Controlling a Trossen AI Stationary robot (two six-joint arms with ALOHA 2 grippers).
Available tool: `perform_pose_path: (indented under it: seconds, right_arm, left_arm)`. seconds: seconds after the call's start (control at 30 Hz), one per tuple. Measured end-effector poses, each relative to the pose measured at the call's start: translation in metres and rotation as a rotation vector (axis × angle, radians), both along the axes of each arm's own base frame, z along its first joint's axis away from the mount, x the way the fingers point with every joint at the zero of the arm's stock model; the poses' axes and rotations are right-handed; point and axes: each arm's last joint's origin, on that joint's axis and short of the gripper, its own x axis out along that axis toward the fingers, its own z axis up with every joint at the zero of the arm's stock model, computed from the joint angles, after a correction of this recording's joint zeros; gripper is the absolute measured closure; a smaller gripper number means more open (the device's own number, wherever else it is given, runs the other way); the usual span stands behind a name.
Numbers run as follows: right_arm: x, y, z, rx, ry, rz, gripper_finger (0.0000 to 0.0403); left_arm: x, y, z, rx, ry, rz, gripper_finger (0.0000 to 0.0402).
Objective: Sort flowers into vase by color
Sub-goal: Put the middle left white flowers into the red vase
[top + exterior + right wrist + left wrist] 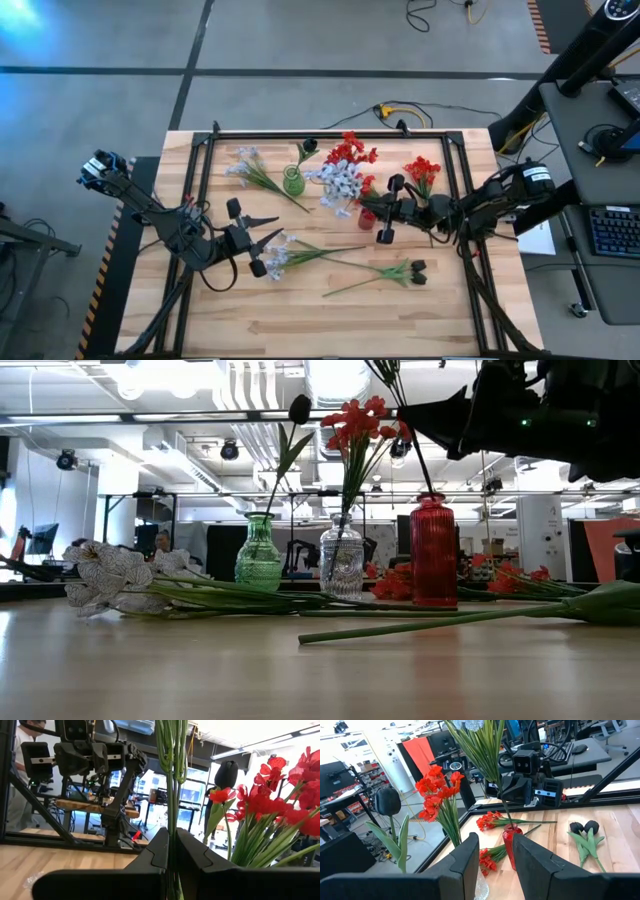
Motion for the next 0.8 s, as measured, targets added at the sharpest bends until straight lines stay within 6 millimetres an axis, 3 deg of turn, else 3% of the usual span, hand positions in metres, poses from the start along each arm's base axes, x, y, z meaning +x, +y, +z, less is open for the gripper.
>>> perform_pose_path:
  seconds: [0.23, 0.47, 0.6, 0.8]
  right_arm:
    - [0.0, 0.0, -0.004, -0.009, 0.038, -0.002, 0.039]
    - [-0.001, 0.0, -0.006, -0.014, 0.051, -0.003, 0.039]
    - [-0.002, 0.0, -0.007, -0.015, 0.058, -0.003, 0.039]
    - [-0.003, 0.0, -0.008, -0.015, 0.054, -0.001, 0.039]
  left_arm:
    - [0.001, -0.001, -0.002, 0.005, 0.008, -0.002, 0.0299]
    - [0.014, -0.009, -0.016, 0.014, 0.062, -0.11, 0.0299]
    - [0.027, -0.008, -0.021, -0.004, 0.039, -0.116, 0.0299]
    - [0.062, -0.001, -0.028, -0.005, -0.06, -0.272, 0.0299]
